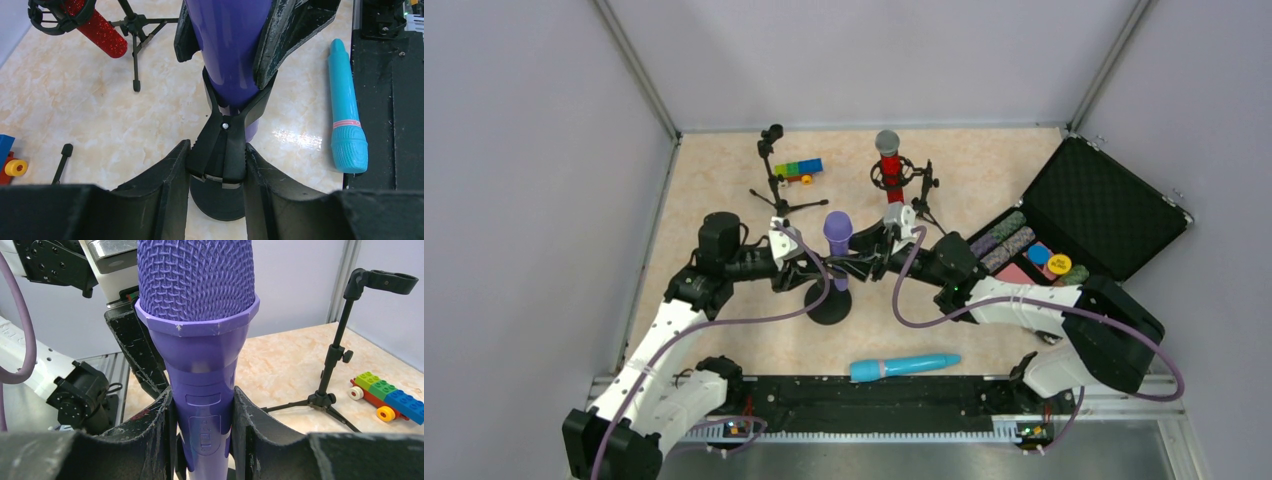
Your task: Attach the microphones to the stand
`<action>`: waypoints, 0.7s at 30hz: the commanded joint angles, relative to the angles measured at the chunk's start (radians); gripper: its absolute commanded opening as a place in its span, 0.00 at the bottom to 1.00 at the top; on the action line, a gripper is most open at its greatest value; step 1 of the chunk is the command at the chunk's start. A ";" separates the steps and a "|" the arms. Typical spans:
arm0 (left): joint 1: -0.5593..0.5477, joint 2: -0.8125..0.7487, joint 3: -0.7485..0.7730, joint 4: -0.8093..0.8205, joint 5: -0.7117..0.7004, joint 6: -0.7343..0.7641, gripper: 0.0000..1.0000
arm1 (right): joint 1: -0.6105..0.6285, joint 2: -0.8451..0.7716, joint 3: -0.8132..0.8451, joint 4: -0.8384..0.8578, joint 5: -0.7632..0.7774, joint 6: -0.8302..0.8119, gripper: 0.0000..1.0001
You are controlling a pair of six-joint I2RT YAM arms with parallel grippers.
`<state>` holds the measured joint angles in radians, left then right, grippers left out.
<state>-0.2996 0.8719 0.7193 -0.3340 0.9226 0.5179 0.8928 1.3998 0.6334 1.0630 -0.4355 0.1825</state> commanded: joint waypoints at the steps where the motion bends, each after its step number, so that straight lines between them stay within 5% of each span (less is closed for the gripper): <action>1: -0.006 0.001 0.016 0.030 0.046 0.002 0.00 | 0.018 0.009 0.008 0.097 0.020 -0.006 0.00; 3: -0.006 -0.001 0.014 0.031 0.042 0.002 0.00 | 0.018 0.008 0.006 0.098 0.020 -0.005 0.00; 6: -0.005 0.002 0.016 0.027 0.045 0.017 0.53 | 0.018 0.008 0.004 0.100 0.030 0.003 0.00; 11: -0.006 -0.014 0.008 0.022 0.031 0.014 0.94 | 0.018 0.007 0.006 0.095 0.047 0.015 0.10; 21: -0.006 -0.033 0.001 0.028 0.010 0.017 0.99 | 0.018 0.005 0.008 0.097 0.047 0.030 0.60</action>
<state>-0.3027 0.8608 0.7185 -0.3332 0.9260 0.5259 0.8970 1.4025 0.6281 1.0885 -0.3931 0.2016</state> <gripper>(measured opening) 0.990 0.554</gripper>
